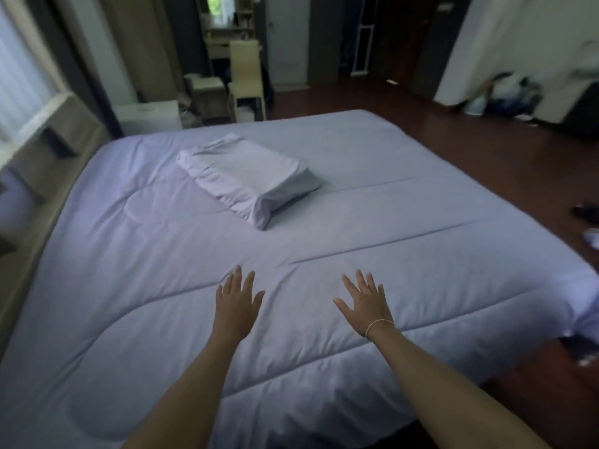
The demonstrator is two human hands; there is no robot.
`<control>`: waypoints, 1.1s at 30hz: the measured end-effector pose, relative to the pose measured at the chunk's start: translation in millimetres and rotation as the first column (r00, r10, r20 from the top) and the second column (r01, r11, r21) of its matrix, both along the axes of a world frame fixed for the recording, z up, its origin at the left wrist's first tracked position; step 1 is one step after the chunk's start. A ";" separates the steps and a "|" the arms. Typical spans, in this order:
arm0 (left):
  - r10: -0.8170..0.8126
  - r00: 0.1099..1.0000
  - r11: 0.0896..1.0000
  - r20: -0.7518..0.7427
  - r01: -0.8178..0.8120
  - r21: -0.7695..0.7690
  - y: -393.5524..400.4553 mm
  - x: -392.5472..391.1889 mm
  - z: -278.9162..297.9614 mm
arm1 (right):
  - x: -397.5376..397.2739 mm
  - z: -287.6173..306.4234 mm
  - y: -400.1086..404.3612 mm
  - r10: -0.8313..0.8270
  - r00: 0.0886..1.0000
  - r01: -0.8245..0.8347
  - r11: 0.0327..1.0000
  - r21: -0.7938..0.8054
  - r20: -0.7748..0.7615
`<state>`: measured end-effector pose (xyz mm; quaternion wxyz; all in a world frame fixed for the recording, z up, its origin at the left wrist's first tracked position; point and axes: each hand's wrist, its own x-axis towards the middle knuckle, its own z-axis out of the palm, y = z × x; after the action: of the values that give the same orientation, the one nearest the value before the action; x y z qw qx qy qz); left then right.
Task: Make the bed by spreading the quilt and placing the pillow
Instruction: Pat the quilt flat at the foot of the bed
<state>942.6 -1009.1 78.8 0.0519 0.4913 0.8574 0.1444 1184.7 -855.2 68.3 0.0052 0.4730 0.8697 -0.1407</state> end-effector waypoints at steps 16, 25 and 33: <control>-0.366 0.930 0.930 -0.006 0.366 0.015 193.3 123.9 -12.7 | 191.6 -12.1 93.0 -0.473 0.880 0.475 0.878 -0.049 0.051; -0.302 0.950 0.951 0.082 0.306 -0.040 329.1 249.9 -48.3 | 322.0 -24.4 226.9 -0.454 0.883 0.462 0.885 -0.055 0.114; -0.396 0.904 0.904 0.160 0.414 -0.101 441.4 423.7 -82.0 | 456.1 -37.8 334.2 -0.356 0.903 0.361 0.932 0.026 0.241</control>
<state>1366.4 -567.8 -3.2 0.1717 0.6435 0.7384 0.1061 1640.8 -521.1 30.5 0.0898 0.6381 0.7595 -0.0892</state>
